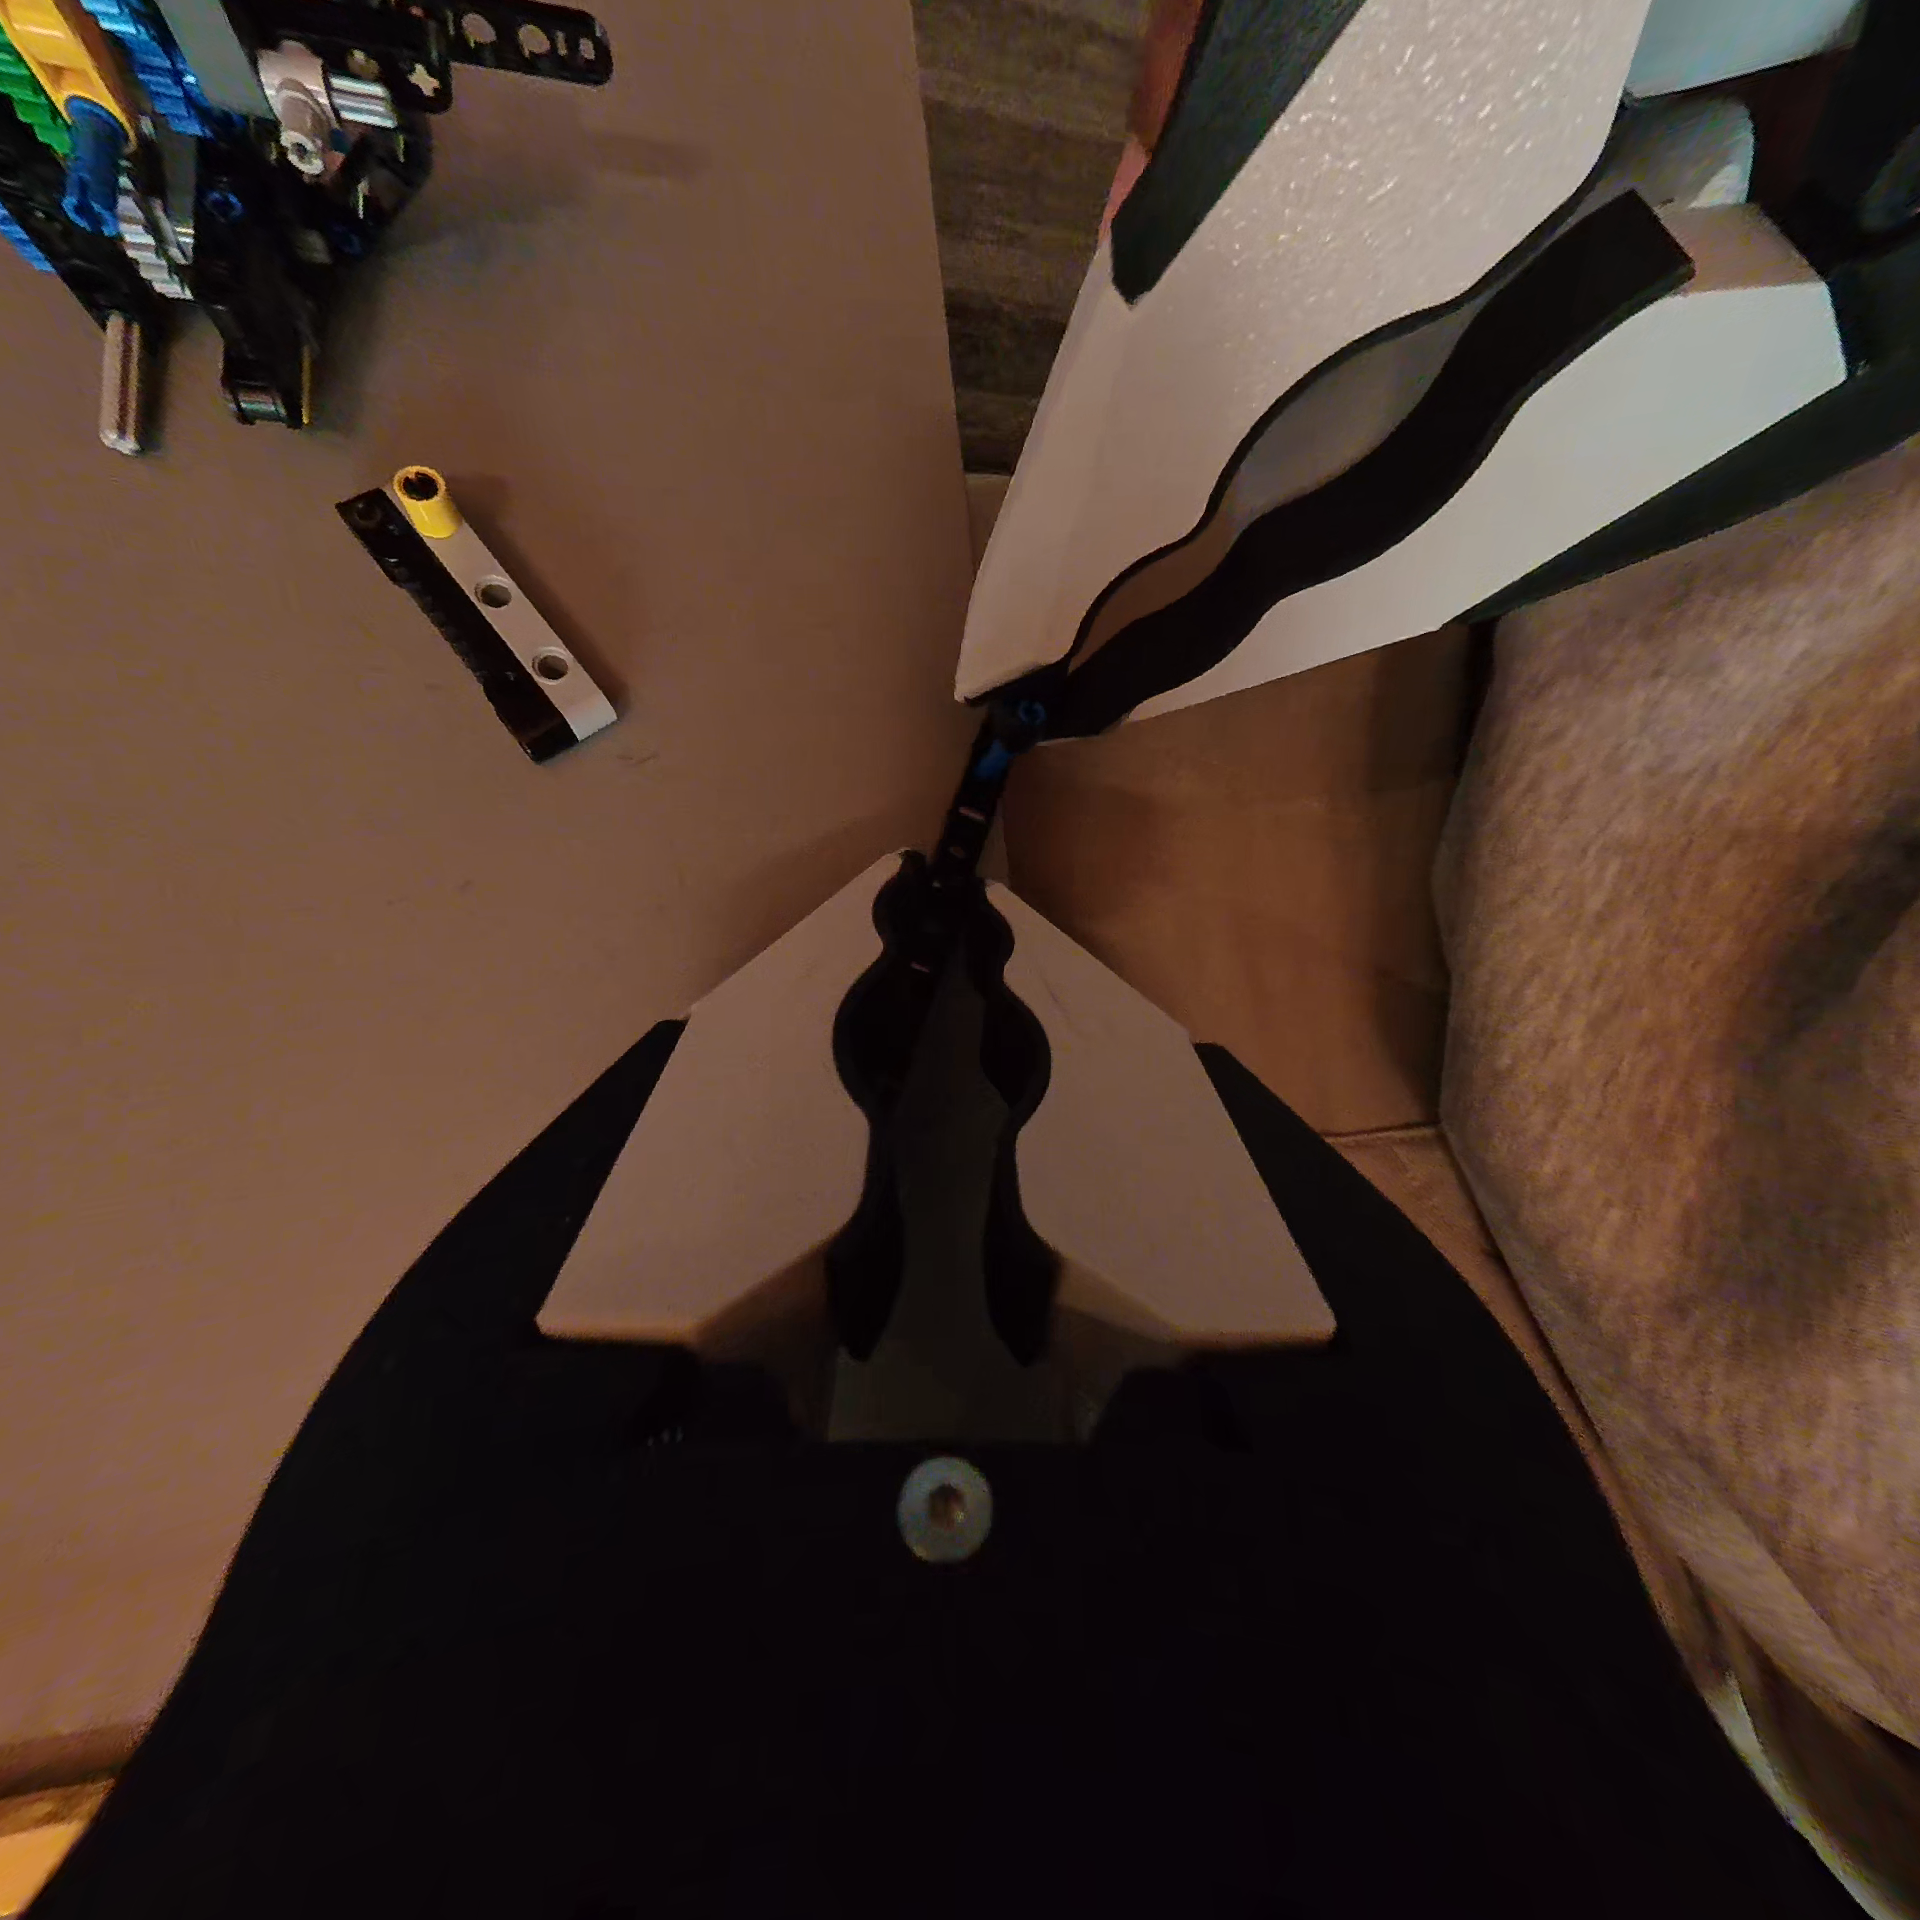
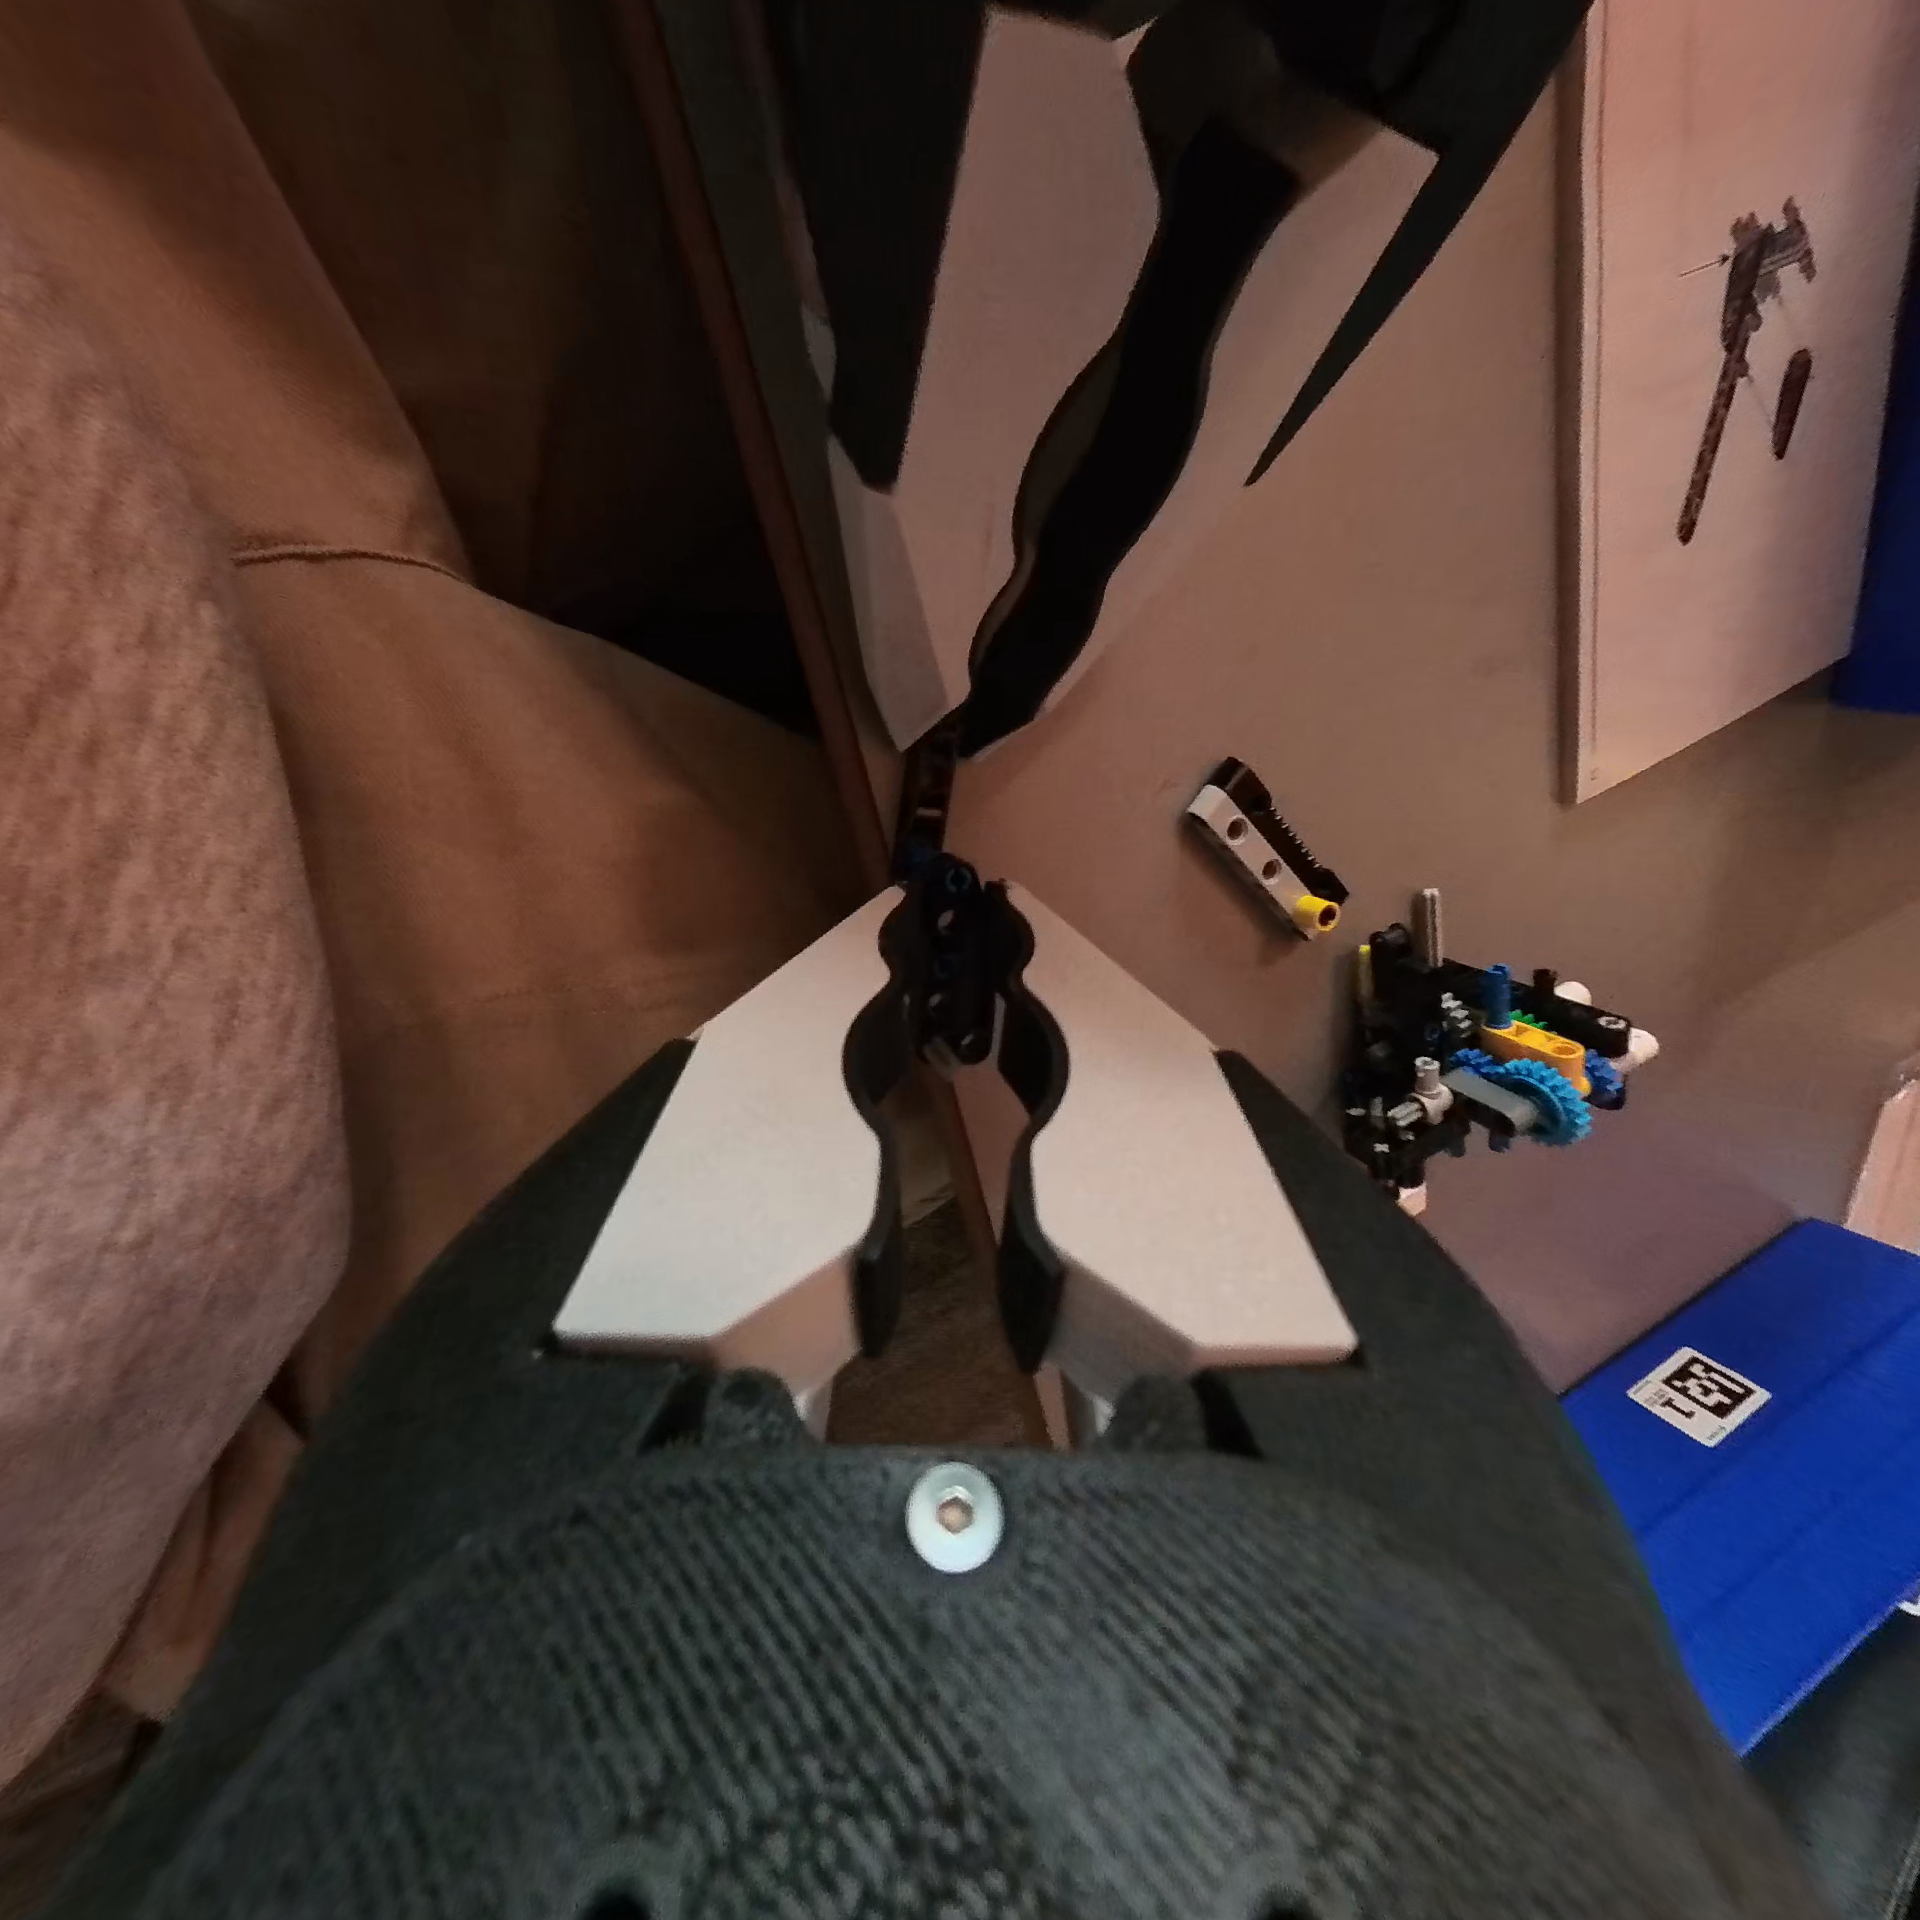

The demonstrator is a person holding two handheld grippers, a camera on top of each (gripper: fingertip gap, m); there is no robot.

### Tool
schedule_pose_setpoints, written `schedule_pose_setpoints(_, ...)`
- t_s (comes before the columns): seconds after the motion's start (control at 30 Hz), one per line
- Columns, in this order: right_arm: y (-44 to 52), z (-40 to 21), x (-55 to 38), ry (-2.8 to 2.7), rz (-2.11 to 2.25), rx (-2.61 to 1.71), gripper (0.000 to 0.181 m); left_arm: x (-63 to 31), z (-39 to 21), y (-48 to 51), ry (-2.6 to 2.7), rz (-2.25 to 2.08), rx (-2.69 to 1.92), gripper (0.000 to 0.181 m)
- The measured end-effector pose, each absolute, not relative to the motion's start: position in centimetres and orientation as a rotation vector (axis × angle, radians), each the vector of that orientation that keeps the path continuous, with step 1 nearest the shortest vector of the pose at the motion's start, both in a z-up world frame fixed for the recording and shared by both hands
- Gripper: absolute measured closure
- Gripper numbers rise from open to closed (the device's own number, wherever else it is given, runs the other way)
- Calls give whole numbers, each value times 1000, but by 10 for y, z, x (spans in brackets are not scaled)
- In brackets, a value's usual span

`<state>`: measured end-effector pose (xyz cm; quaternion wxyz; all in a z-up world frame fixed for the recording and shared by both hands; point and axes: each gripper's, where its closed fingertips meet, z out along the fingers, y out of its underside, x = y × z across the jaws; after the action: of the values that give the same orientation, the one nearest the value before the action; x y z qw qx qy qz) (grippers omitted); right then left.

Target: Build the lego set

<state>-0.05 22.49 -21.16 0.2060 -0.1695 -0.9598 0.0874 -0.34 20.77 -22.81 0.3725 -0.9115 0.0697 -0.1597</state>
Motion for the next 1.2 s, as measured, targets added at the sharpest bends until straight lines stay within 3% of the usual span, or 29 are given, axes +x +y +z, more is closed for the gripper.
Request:
schedule_pose_setpoints(0.5,224,-213,-1,-2674,269,-610,171,-4,-228,208,164,-416,-2335,176)
schedule_pose_setpoints(0.73,228,-215,-3,-2782,393,-875,170,-4,-228,208,163,-414,-2335,176)
schedule_pose_setpoints(1.2,236,-216,-9,-2743,311,-772,170,-2,-228,209,159,-411,-2335,176)
